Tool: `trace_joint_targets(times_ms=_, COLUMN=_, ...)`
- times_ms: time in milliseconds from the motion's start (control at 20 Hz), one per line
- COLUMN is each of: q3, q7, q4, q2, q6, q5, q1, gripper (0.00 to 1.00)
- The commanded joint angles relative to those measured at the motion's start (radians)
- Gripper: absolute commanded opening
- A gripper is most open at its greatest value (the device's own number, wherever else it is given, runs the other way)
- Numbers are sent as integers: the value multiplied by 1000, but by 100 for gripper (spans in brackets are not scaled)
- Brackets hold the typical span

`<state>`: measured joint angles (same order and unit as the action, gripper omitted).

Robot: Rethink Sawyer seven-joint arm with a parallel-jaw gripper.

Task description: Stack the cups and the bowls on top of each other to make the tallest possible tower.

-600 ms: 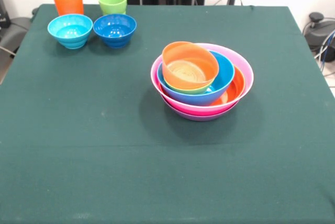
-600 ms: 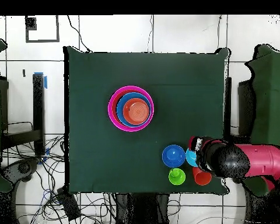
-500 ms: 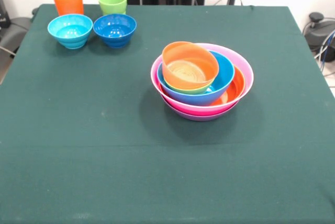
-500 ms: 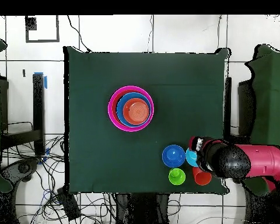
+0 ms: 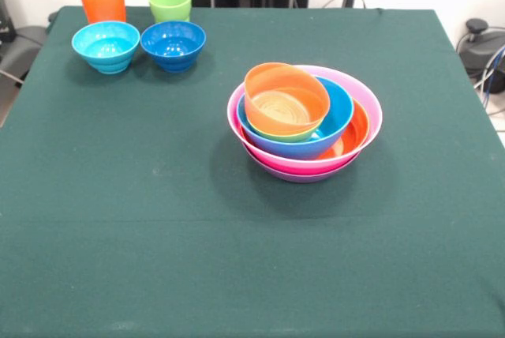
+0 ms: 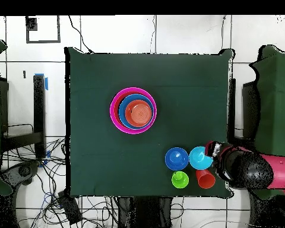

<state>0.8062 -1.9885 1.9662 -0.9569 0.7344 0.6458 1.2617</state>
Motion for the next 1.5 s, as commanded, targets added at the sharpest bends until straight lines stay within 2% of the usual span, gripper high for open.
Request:
trace_joint_targets(times_ms=50, q3=20, q7=138, q4=54, q2=16, q6=25, q5=-26, q1=-24, gripper=100)
trace_joint_targets(times_ms=100, q3=31, q7=153, q4=60, q2=20, q6=46, q5=-47, q1=-21, gripper=100)
trace_joint_targets(times_ms=200, q3=18, q7=111, q4=71, q2=36, q6=63, q5=-81, q1=-38, gripper=100)
trace_joint_targets(times_ms=500, q3=-43, q7=-42, q4=75, q2=72, q6=-82, q5=4, q1=-183, gripper=100)
trace_joint_targets(times_ms=550, q3=-38, q7=-44, q4=80, q2=83, q6=-95, q5=-6, q1=-193, gripper=100)
trace_joint_targets(times_ms=700, q3=16, q7=32, q4=97, q2=139, q6=-104, q5=-54, q1=-183, gripper=100)
trace_joint_targets(times_ms=950, q3=-33, q7=33, q4=68, q2=188, q6=-133, q5=9, q1=-238, gripper=100)
trace_joint_targets(times_ms=1050, q3=-45, q7=33, q4=64, q2=187, q6=-129, q5=15, q1=-249, gripper=100)
trace_joint_targets(times_ms=1200, q3=-32, q7=55, q4=67, q2=162, q6=-91, q5=-20, q1=-242, gripper=100)
trace_joint_targets(times_ms=1500, q3=2, q7=16, q4=113, q2=97, q6=-12, q5=-176, q1=-215, gripper=100)
